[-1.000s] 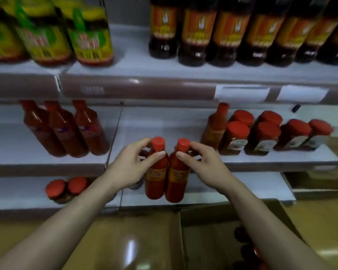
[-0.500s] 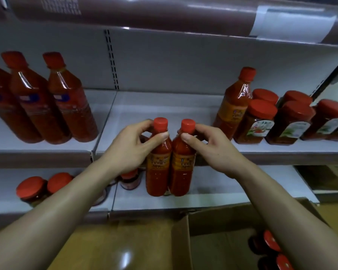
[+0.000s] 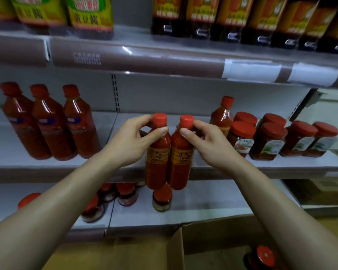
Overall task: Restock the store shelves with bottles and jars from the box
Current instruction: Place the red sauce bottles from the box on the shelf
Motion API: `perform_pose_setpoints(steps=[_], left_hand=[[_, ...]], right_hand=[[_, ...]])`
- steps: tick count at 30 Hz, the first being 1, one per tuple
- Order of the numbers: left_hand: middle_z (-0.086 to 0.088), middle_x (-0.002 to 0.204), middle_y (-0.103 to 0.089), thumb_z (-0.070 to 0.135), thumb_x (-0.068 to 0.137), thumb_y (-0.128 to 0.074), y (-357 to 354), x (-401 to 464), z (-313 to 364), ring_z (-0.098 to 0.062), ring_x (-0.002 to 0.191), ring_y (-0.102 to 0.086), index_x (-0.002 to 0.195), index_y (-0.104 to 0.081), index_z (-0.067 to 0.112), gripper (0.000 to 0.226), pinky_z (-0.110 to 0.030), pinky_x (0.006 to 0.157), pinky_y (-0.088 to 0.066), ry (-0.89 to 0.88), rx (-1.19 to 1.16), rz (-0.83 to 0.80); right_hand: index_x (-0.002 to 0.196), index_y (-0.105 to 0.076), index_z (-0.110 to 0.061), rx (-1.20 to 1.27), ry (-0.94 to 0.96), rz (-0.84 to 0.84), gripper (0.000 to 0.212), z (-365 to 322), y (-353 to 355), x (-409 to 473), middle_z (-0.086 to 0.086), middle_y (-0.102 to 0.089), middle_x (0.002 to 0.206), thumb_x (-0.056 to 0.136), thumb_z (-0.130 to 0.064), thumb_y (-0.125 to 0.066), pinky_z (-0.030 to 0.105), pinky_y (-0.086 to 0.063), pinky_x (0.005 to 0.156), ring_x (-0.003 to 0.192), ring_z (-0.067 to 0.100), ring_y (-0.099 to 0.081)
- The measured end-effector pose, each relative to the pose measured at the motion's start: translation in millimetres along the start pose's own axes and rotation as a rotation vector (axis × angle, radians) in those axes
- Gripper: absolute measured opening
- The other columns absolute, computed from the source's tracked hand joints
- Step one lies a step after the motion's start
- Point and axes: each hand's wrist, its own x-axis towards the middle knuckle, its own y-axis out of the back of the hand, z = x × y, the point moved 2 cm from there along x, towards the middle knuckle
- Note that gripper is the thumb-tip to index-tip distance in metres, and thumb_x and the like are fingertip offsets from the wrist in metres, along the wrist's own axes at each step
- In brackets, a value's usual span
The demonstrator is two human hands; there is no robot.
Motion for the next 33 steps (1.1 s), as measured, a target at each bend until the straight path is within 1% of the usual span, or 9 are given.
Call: perform_pose_setpoints(steps=[4,6,12,14,16,19,23,27,33], left_hand=[[0.0,0.114,-0.074,0.035,0.099,-0.065,10,18,22,-0.017,0.097,-0.076,0.122,-0.069,0.02,0.027,-0.047,0.091,-0.062,-0.021,-0.024,0.012],[0.002,0.114,-0.075,0.037,0.098,-0.067,12,27,26,-0.017,0.101,-0.075,0.122,-0.069,0.024,0.028,-0.048,0.094,-0.061,-0.034,-0.027,0.019],[0.009,0.114,-0.074,0.043,0.094,-0.071,4,54,13,-0.012,0.108,-0.071,0.109,-0.07,0.036,0.017,-0.048,0.102,-0.056,0.005,-0.016,0.073],[0.007,0.116,-0.072,0.041,0.095,-0.071,-3,57,5,-0.014,0.109,-0.07,0.115,-0.069,0.031,0.022,-0.047,0.104,-0.055,0.018,-0.011,0.091],[0.005,0.116,-0.071,0.036,0.096,-0.07,-9,62,-2,-0.014,0.108,-0.069,0.12,-0.069,0.023,0.028,-0.041,0.103,-0.055,0.02,-0.007,0.11],[0.004,0.116,-0.068,0.036,0.098,-0.068,-16,72,-5,-0.009,0.103,-0.065,0.12,-0.066,0.021,0.028,-0.025,0.093,-0.052,0.023,0.043,0.104],[-0.003,0.122,-0.07,0.047,0.095,-0.069,-28,79,-9,-0.02,0.113,-0.067,0.129,-0.065,0.017,0.046,-0.045,0.105,-0.053,0.032,0.038,0.158],[-0.002,0.118,-0.072,0.053,0.089,-0.067,-40,84,-7,-0.022,0.11,-0.069,0.125,-0.067,0.018,0.05,-0.048,0.102,-0.054,0.012,0.031,0.164],[0.0,0.12,-0.07,0.058,0.089,-0.065,-53,90,-5,-0.022,0.111,-0.068,0.125,-0.066,0.021,0.051,-0.048,0.1,-0.055,0.022,0.051,0.15]], right_hand=[[0.109,-0.072,-0.008,-0.017,0.057,0.039,0.025,-19,15,18,0.001,-0.077,0.098,0.107,-0.029,-0.058,0.025,-0.057,0.078,0.095,0.009,-0.074],[0.109,-0.071,-0.006,-0.049,0.08,0.063,0.028,-23,21,25,0.007,-0.078,0.102,0.107,-0.031,-0.059,0.033,-0.06,0.082,0.097,0.016,-0.075],[0.123,-0.068,-0.018,-0.182,-0.006,0.094,0.032,-14,25,45,-0.004,-0.073,0.112,0.104,-0.043,-0.059,0.035,-0.059,0.094,0.108,0.013,-0.071],[0.126,-0.066,-0.02,-0.287,-0.035,0.088,0.032,-12,23,47,-0.009,-0.063,0.112,0.105,-0.043,-0.057,0.024,-0.055,0.09,0.11,0.014,-0.066],[0.125,-0.065,-0.019,-0.388,-0.036,0.127,0.03,-11,23,49,-0.003,-0.062,0.113,0.105,-0.041,-0.057,0.019,-0.049,0.082,0.11,0.016,-0.064],[0.133,-0.062,-0.018,-0.518,-0.023,0.213,0.037,-15,27,54,0.005,-0.07,0.122,0.103,-0.041,-0.062,0.035,-0.054,0.094,0.114,0.022,-0.066],[0.132,-0.063,-0.016,-0.598,-0.071,0.252,0.038,-17,34,58,0.01,-0.073,0.119,0.102,-0.039,-0.064,0.037,-0.055,0.09,0.111,0.029,-0.068],[0.13,-0.061,-0.017,-0.63,-0.096,0.271,0.035,-11,40,57,0.009,-0.072,0.117,0.102,-0.037,-0.064,0.047,-0.058,0.092,0.109,0.031,-0.069],[0.152,-0.05,-0.012,-0.714,-0.061,0.334,0.053,-10,48,61,0.017,-0.053,0.144,0.103,-0.027,-0.064,0.044,-0.049,0.108,0.127,0.036,-0.059]])
